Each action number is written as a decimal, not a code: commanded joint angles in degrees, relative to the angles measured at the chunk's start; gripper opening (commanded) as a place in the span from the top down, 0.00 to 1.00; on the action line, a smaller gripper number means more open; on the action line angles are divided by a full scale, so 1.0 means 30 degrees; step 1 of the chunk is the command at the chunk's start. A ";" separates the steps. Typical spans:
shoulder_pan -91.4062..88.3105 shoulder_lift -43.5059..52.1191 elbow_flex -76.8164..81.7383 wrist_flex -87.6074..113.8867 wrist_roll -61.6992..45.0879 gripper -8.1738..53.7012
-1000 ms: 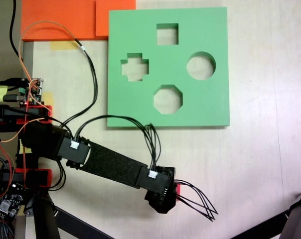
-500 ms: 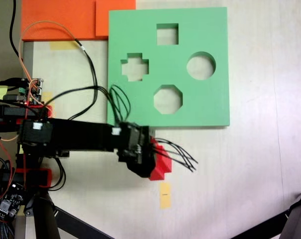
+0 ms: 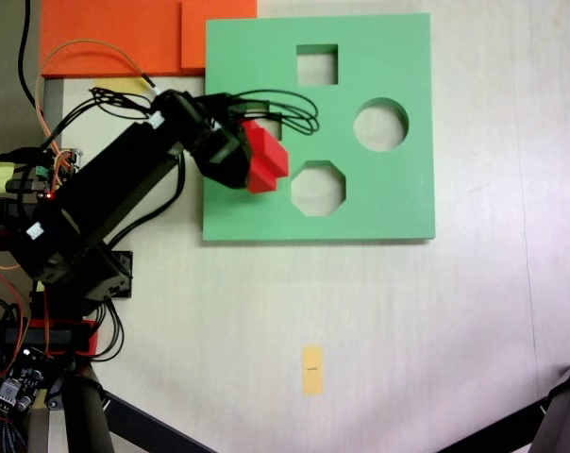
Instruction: Put the cross columnar block into the corresponding hole
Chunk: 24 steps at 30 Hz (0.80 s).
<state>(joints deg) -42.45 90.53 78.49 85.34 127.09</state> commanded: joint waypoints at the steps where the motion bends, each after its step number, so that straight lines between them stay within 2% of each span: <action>1: -0.0996 -0.0059 -0.0264 -0.2139 0.1465 0.48; 5: -0.2314 -0.1318 -0.0322 -0.3691 0.3398 0.48; 24: -0.3662 -0.3398 -0.0615 -0.4102 0.4277 0.47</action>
<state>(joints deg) -52.73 79.28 78.84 75.94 139.39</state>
